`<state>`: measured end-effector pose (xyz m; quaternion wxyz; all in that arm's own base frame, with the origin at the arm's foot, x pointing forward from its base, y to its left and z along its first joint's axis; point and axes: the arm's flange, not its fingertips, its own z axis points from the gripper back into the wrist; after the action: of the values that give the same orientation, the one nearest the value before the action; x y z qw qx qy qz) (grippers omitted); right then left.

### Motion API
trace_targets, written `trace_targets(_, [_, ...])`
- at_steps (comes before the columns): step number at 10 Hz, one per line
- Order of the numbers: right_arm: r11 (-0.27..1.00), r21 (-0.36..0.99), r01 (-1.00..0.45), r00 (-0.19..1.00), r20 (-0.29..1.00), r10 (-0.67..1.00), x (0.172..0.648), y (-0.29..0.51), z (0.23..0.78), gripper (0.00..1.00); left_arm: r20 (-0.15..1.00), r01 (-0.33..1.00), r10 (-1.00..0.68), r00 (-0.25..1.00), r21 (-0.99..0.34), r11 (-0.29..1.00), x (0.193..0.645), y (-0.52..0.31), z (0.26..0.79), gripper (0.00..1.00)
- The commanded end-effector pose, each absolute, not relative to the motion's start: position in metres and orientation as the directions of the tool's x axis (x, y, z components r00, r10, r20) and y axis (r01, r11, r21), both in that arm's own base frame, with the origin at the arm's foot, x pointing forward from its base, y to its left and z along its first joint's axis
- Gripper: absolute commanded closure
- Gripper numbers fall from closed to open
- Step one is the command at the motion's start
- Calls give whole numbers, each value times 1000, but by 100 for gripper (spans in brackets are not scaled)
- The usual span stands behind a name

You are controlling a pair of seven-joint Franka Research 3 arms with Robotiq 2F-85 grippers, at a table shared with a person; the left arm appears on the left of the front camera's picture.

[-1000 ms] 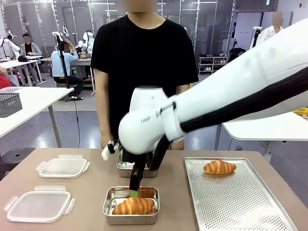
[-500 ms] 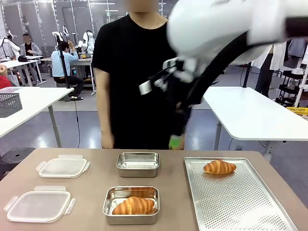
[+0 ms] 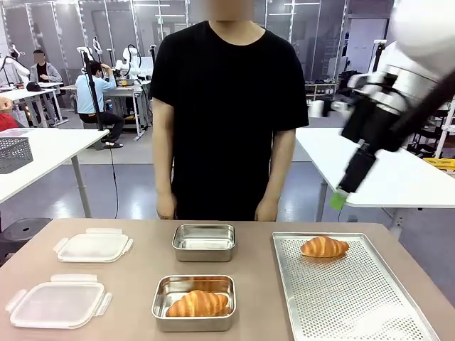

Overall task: Place the bread into the airtight container.
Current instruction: Pick up a Butter Roll and place it into an empty Airtight Container.

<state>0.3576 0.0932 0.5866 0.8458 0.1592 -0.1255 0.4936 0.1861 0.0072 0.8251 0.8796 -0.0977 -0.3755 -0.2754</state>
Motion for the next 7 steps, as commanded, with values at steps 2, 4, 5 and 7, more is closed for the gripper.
trace_targets(2, [556, 58, -829, 538, 355, 765, 355, 19, 541, 0, 713, 559, -415, 565, 39, 828, 186, 6, 828, 0])
trace_targets(4, [423, -8, -906, 395, 346, 851, 363, -5, 530, 0, 713, 559, -415, 565, 39, 828, 186, 6, 828, 0])
trace_targets(5, [420, 10, -907, 403, 306, 863, 368, -8, 527, 0, 713, 559, -415, 565, 39, 828, 186, 6, 828, 0])
trace_targets(7, [469, 45, -882, 452, 361, 816, 357, -4, 532, 0, 713, 559, -415, 565, 39, 828, 186, 6, 828, 0])
